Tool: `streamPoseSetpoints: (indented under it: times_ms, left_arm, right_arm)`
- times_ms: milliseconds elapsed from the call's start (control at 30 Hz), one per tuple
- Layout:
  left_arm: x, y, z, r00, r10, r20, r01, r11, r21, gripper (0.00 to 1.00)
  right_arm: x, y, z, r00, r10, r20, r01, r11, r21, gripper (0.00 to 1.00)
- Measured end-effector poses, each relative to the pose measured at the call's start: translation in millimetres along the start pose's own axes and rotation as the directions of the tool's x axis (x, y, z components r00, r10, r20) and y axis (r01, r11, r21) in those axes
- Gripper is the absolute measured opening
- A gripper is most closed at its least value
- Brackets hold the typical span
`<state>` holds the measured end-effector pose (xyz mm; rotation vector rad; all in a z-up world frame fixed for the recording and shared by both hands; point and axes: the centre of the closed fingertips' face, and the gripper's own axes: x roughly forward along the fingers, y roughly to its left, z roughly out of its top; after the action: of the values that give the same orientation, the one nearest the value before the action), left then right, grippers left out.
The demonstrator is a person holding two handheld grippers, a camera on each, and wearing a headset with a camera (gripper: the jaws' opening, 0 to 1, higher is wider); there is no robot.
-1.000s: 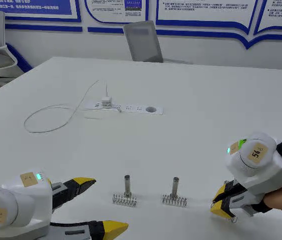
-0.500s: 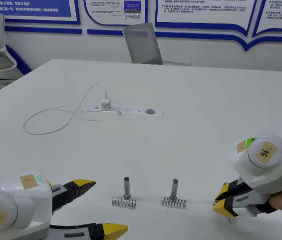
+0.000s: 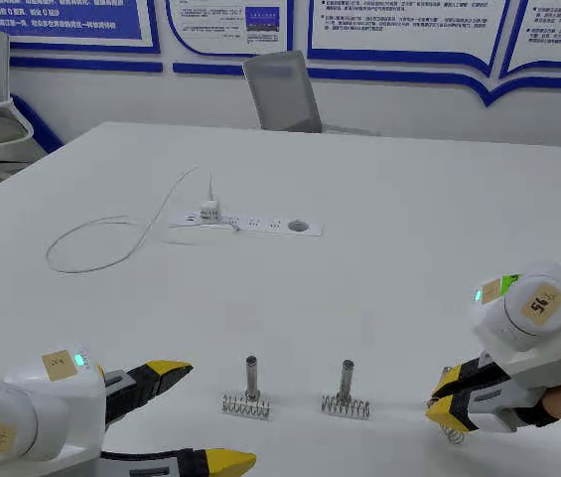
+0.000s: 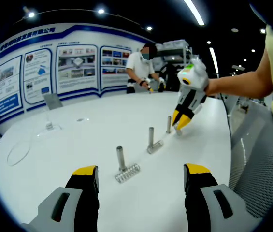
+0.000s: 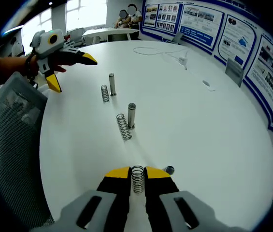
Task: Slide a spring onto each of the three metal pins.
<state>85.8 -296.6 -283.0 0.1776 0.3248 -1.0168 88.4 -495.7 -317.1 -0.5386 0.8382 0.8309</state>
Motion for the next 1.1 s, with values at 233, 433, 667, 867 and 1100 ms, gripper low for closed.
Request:
streamPoseSetpoints:
  times_ms: [233, 433, 667, 867, 1100]
  left_arm:
    - [-0.8, -0.9, -0.4, 1.0, 0.001, 0.0, -0.001, 1.0, -0.002, 0.73]
    - [-0.6, -0.6, -0.4, 1.0, 0.001, 0.001, -0.001, 1.0, -0.002, 0.73]
    - [0.3, -1.0, -0.5, 1.0, 0.0, 0.002, 0.0, 1.0, -0.002, 0.73]
    - [1.0, -0.7, -0.6, 1.0, 0.0, 0.002, 0.0, 1.0, -0.003, 0.73]
    - [1.4, -0.2, -0.2, 1.0, -0.001, 0.003, 0.001, 1.0, -0.002, 0.74]
  right_arm:
    - [-1.1, 0.9, 0.3, 0.9999, -0.002, 0.015, 0.002, 1.0, 0.017, 0.12]
    - [-2.9, 0.8, 2.4, 0.9992, -0.005, 0.039, 0.003, 0.999, 0.035, 0.12]
    - [-4.3, 0.7, 1.5, 0.9989, -0.008, 0.045, 0.006, 0.999, 0.047, 0.12]
    - [-7.3, 0.9, 4.2, 0.9975, -0.011, 0.069, 0.006, 0.998, 0.065, 0.12]
    - [-10.3, 2.4, 5.3, 0.9957, -0.011, 0.092, 0.004, 0.997, 0.083, 0.12]
